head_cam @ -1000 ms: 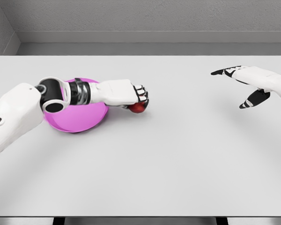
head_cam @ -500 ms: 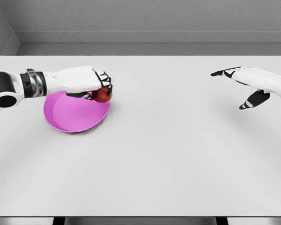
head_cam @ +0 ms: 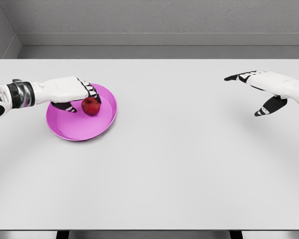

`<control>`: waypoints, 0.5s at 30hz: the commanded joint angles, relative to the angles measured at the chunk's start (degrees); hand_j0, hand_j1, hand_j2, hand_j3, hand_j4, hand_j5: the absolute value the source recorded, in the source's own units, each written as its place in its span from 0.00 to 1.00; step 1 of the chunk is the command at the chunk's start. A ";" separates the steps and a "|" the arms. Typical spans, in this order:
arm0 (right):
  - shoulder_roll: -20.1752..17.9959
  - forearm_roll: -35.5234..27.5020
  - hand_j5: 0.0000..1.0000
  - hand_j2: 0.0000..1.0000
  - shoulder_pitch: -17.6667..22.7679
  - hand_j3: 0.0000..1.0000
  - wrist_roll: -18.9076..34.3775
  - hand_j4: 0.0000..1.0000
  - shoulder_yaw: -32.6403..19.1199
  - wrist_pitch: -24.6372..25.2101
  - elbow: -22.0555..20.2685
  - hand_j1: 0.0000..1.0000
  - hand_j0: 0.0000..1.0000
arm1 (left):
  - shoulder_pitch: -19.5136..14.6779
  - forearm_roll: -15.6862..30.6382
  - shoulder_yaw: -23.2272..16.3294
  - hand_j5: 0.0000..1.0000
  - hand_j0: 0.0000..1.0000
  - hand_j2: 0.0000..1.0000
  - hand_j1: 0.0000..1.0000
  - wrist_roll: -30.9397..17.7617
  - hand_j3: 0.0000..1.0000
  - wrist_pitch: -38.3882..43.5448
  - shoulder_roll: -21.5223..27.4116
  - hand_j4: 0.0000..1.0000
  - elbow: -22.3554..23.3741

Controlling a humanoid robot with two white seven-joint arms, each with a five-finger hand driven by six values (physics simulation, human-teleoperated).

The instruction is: Put the apple on the plate with both arms

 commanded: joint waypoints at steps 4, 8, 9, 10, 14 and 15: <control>-0.07 -0.11 1.00 1.00 0.00 1.00 -0.02 1.00 -0.01 0.02 -0.01 1.00 1.00 | 0.26 4.03 3.57 1.00 1.00 1.00 1.00 0.08 1.00 0.09 2.75 1.00 -0.13; -0.07 -0.11 1.00 1.00 0.00 1.00 -0.02 1.00 -0.01 0.02 -0.01 1.00 1.00 | 0.35 7.11 6.12 1.00 1.00 1.00 1.00 0.08 1.00 0.09 6.96 1.00 0.22; -0.07 -0.11 1.00 1.00 0.00 1.00 -0.02 1.00 -0.01 0.02 -0.01 1.00 1.00 | 0.88 7.37 7.09 1.00 1.00 1.00 1.00 0.08 1.00 0.09 8.02 1.00 0.31; -0.07 -0.11 1.00 1.00 0.00 1.00 -0.02 1.00 -0.01 0.02 -0.01 1.00 1.00 | 1.49 7.46 8.49 1.00 1.00 1.00 1.00 0.08 1.00 0.09 9.34 1.00 0.31; -0.07 -0.11 1.00 1.00 0.00 1.00 -0.02 1.00 -0.01 0.02 -0.01 1.00 1.00 | 4.83 7.64 11.57 1.00 1.00 1.00 1.00 -0.27 1.00 0.09 10.39 1.00 0.22; -0.07 -0.11 1.00 1.00 0.00 1.00 -0.02 1.00 -0.01 0.02 -0.01 1.00 1.00 | 4.92 7.72 11.49 1.00 1.00 1.00 1.00 -0.19 1.00 0.09 10.39 1.00 0.31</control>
